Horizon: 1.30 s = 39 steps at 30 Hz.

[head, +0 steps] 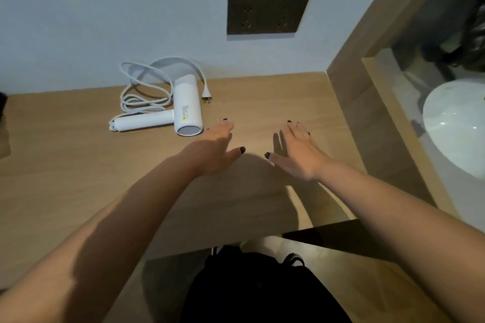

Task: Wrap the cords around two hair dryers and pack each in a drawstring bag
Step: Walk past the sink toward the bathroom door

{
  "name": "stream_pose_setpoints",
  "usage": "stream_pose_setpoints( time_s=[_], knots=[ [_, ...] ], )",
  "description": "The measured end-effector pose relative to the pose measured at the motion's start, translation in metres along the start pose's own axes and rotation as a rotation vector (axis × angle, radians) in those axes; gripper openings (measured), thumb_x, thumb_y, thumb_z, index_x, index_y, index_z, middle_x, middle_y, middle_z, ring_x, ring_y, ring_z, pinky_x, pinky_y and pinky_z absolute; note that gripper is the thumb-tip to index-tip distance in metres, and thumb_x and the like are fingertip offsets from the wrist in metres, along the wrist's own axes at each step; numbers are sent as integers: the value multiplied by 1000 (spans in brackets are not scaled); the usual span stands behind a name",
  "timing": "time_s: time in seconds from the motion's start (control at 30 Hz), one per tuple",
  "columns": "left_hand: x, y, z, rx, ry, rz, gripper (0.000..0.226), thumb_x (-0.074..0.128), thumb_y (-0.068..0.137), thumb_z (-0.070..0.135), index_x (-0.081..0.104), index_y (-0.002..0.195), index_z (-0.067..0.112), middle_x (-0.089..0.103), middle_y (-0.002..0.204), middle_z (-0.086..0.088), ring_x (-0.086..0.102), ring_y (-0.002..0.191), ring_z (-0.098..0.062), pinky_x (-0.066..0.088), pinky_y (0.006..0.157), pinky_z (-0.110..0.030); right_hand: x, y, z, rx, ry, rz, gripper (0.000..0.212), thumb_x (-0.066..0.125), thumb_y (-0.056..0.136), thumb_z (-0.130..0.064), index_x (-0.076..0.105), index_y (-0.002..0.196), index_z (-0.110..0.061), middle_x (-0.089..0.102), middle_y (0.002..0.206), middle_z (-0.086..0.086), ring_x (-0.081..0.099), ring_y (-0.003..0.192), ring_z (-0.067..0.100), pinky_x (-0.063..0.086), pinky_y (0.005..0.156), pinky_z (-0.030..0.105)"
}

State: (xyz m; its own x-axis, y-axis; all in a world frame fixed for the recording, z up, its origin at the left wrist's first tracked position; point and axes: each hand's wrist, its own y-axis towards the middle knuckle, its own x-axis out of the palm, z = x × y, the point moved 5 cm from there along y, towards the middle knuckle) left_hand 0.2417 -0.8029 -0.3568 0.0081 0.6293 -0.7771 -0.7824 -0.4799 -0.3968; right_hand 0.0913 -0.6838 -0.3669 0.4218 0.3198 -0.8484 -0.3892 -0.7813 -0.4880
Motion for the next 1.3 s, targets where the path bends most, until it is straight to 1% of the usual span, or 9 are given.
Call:
stream_pose_setpoints(
  time_s=[0.07,0.17,0.27,0.5,0.67,0.93,1.0,1.2,1.3],
  knots=[
    [9,-1,15,16,7,-17,75,49,99,40,11,154,7,9,163,-9,4,150,-20,8,118,-29,3,-13,12,7,32,11,89,43,95,-56,-2,154,-8,-7,163,7,-12,149,24,0,121,39],
    [21,-3,43,40,4,-9,73,52,97,41,16,153,10,13,162,-9,8,150,-20,13,119,-33,3,-35,33,-6,15,36,86,43,97,-51,-7,154,-10,-13,162,5,-17,148,21,-6,118,36],
    [30,-9,80,90,38,8,72,53,96,40,19,152,10,18,161,-10,12,149,-20,15,118,-32,-5,-60,59,-3,-5,105,85,45,97,-46,-8,154,-12,-14,162,3,-18,148,18,-10,115,33],
    [60,-23,184,195,113,47,70,48,99,38,16,154,10,17,161,-11,12,149,-21,12,118,-31,-15,-139,137,-1,-15,267,86,44,95,-52,0,155,-9,-5,163,8,-11,149,24,-2,118,39],
    [99,-37,255,241,105,85,69,48,99,38,16,154,11,17,162,-9,11,149,-20,12,118,-33,-4,-210,206,47,55,303,87,46,95,-52,-1,155,-10,-4,163,8,-10,149,24,-3,118,39],
    [176,-63,382,392,104,37,68,48,99,37,15,154,14,17,162,-7,16,148,-22,15,117,-34,25,-329,314,177,122,347,84,44,97,-49,0,154,-8,-1,163,10,-7,150,24,1,120,40],
    [197,-68,413,436,132,5,68,47,100,37,13,155,16,14,162,-5,13,149,-20,13,117,-32,34,-356,336,220,132,375,84,45,96,-50,3,154,-8,2,163,9,-4,150,24,3,120,40],
    [254,-75,486,585,208,-117,69,47,99,40,13,155,17,15,162,-3,7,149,-15,13,117,-33,60,-433,394,414,242,441,83,46,96,-50,3,155,-10,3,163,6,-4,150,21,5,121,40],
    [280,-79,519,664,248,-187,69,46,100,39,12,155,15,13,162,-3,5,149,-14,11,116,-29,80,-467,419,527,308,451,83,45,96,-50,3,155,-11,2,163,5,-5,150,19,4,122,40]
  ],
)
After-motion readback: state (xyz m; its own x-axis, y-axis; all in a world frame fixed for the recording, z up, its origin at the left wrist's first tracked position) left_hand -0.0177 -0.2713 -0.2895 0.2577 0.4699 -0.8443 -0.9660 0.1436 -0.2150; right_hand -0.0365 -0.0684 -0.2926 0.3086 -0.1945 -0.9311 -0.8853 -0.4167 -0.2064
